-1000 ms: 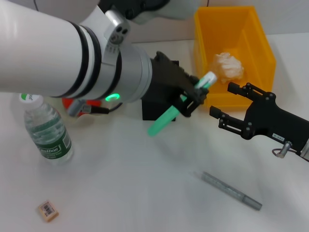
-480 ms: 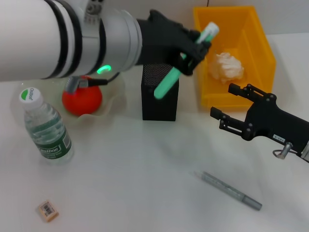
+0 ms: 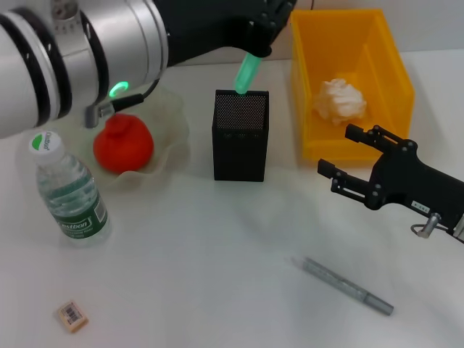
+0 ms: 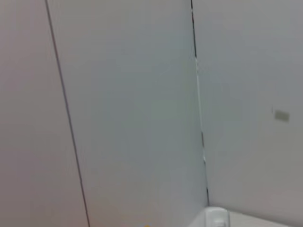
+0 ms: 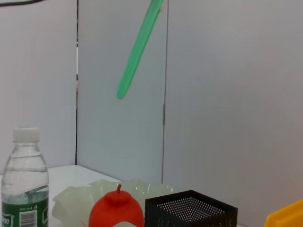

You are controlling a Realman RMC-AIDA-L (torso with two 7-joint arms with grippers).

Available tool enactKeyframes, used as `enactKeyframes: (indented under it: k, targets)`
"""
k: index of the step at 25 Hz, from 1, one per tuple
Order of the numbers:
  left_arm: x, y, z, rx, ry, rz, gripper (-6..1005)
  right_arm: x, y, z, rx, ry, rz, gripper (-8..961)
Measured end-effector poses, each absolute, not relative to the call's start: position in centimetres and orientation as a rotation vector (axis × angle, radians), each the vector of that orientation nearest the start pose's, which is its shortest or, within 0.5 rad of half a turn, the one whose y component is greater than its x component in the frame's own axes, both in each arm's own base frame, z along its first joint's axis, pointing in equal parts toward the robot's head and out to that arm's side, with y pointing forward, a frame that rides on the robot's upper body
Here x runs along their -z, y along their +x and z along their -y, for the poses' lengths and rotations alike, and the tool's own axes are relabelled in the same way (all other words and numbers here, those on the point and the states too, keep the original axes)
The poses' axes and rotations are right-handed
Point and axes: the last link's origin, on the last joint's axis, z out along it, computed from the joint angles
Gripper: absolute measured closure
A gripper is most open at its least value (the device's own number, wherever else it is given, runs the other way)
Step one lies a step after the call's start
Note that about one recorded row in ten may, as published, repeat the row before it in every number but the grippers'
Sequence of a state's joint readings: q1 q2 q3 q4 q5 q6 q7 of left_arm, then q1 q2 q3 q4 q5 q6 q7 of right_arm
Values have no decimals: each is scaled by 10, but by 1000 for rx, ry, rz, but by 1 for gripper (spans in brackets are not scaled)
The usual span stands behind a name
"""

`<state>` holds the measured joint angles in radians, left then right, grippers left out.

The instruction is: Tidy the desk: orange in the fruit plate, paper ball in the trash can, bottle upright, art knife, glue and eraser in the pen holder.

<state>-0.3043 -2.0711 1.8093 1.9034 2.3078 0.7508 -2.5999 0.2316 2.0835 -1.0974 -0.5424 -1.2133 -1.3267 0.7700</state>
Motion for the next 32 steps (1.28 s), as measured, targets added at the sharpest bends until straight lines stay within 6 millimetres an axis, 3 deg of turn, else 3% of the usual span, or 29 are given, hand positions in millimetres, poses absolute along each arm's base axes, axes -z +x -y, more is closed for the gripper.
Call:
enactKeyframes:
  k: [11,24,32]
  targets:
    - [15,-61,-336,730,-2406,366,805,12,308,-286,-807,-2250,-362,187]
    - [27,-76,-350,810,-2380,353,805,12,309,-287,-807,-2249,-364,187]
    - [45,-90,-370,844,-2384,374,805,13,309,-286,-810,-2250,-370,187]
